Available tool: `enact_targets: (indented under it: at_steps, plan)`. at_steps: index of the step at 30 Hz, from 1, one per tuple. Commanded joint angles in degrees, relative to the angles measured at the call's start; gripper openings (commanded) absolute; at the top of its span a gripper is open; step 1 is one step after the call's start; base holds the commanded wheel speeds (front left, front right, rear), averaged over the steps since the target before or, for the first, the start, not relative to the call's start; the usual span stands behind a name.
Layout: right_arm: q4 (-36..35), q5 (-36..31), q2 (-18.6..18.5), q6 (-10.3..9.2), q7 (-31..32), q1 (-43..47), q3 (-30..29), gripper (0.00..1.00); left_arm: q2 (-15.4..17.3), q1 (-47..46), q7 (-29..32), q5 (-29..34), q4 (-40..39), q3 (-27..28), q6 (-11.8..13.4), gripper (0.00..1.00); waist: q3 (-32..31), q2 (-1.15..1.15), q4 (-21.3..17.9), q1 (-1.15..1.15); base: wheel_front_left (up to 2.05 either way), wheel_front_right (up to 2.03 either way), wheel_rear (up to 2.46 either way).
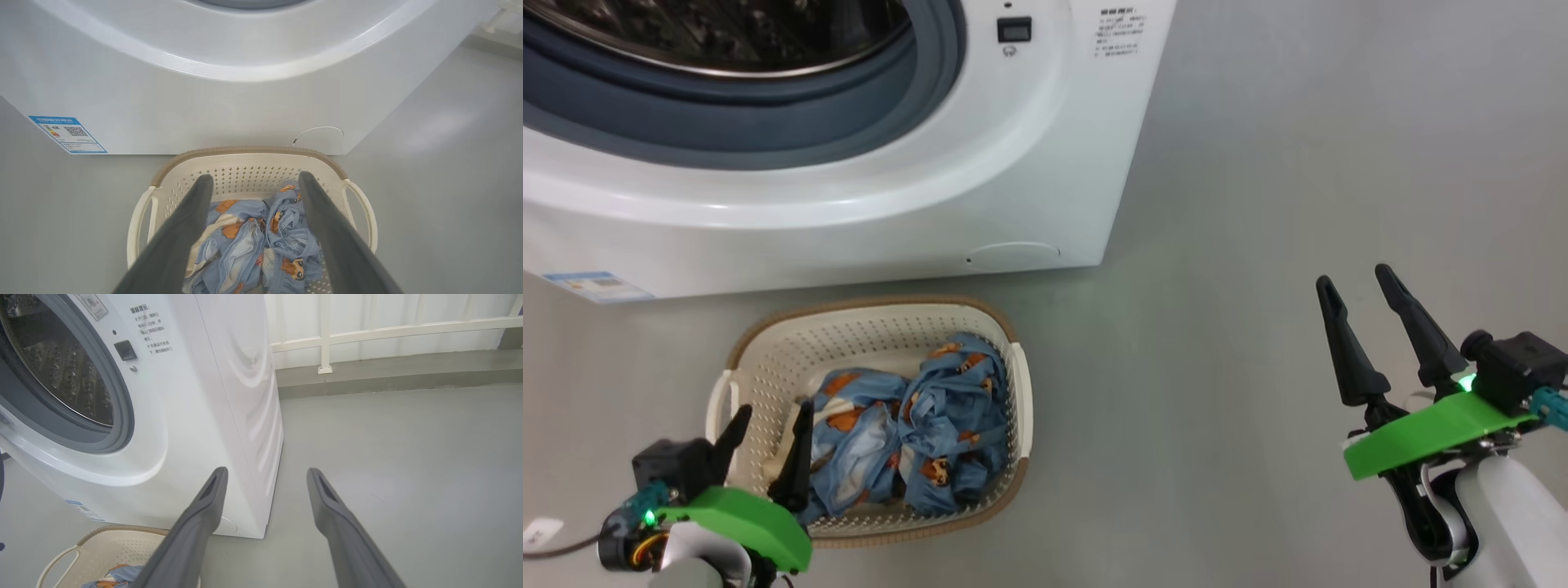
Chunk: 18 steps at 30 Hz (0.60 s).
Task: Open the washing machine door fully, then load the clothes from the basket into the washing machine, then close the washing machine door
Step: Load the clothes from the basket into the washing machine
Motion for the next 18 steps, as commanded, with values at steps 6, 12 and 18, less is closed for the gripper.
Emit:
enact_targets:
  at_steps: [6,12,18]
  plan:
    - [-1.8,-1.4,0.0,0.43,-0.5,-2.8,1.4,1.00,2.4,-5.1,-0.4,-1.8,3.7,-1.3,0.1,1.00,5.3,0.00,-0.9,0.00,0.00,0.00,0.00]
    - [-2.2,-2.1,0.5,0.43,-0.5,-4.8,1.4,1.00,3.0,-9.1,-0.4,-3.6,7.6,-4.9,0.1,1.00,8.9,0.00,-1.3,0.00,0.00,0.00,0.00]
    - [-2.7,-2.7,0.9,0.43,-0.5,-7.0,1.5,1.00,3.9,-13.4,-0.4,-5.6,12.2,-9.3,0.1,1.00,12.9,0.00,-1.8,0.00,0.00,0.00,0.00]
